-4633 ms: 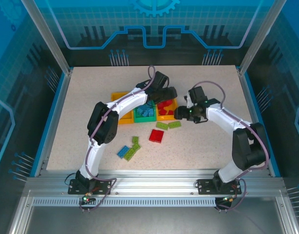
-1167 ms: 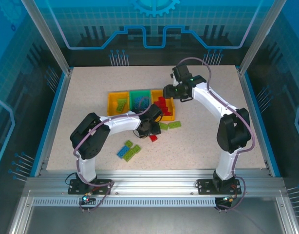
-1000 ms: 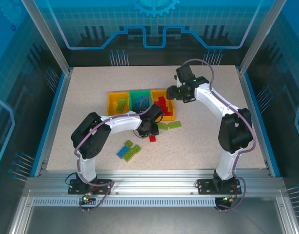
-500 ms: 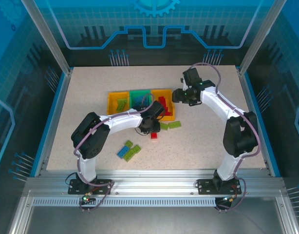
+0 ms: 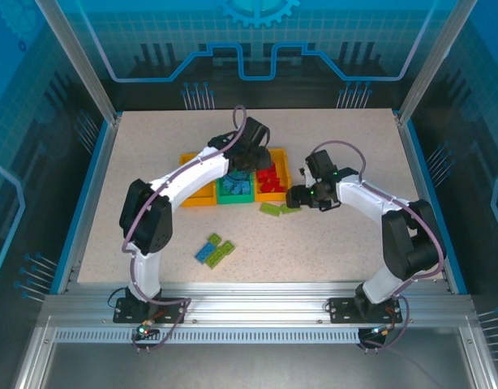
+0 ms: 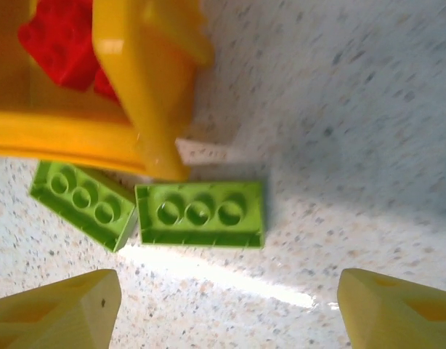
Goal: Sort the legos into containers by color
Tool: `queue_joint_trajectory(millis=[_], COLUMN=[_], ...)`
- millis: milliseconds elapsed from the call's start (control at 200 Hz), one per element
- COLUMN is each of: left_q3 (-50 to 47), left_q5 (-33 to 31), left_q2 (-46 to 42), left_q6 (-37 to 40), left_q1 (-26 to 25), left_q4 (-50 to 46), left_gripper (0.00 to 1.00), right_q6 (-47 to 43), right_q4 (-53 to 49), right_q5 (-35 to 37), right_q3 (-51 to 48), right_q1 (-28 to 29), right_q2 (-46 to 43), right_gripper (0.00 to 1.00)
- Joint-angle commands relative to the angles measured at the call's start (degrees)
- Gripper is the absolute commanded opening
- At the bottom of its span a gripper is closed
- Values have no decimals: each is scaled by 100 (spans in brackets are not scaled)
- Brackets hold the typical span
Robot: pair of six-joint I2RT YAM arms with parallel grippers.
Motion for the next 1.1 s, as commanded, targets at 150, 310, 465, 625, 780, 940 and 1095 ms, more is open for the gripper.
queue_joint_trajectory(millis=[150,310,465,625,780,940,1095], left_q3=[1212,1530,1478,1267,783,71,-793], left_q5=[420,442,474,572,575,435,314], left_q2=[1056,1382,1350,1017,425,-300,-1073], left_q6=[513,524,481,437,432,497,537], left_q1=[216,277,286,290,274,279,285], left_q4=[-181,-221,-177,-134,72,315,652], left_gripper=[29,34,48,72,92,99,99], right_q6=[-183,-341,-533,-724,-787,-797,-786], right_q4=[402,393,341,321,393,292,266], right_q5=[183,433,542,446,416,432,531], right_q3=[-289,-172,-17,27,77,295,416], right_q1=[473,513,513,512,518,527,540], right_q2=[22,278,495,675,795,1087,1271], right_gripper=[84,85,86,89,91,91,90])
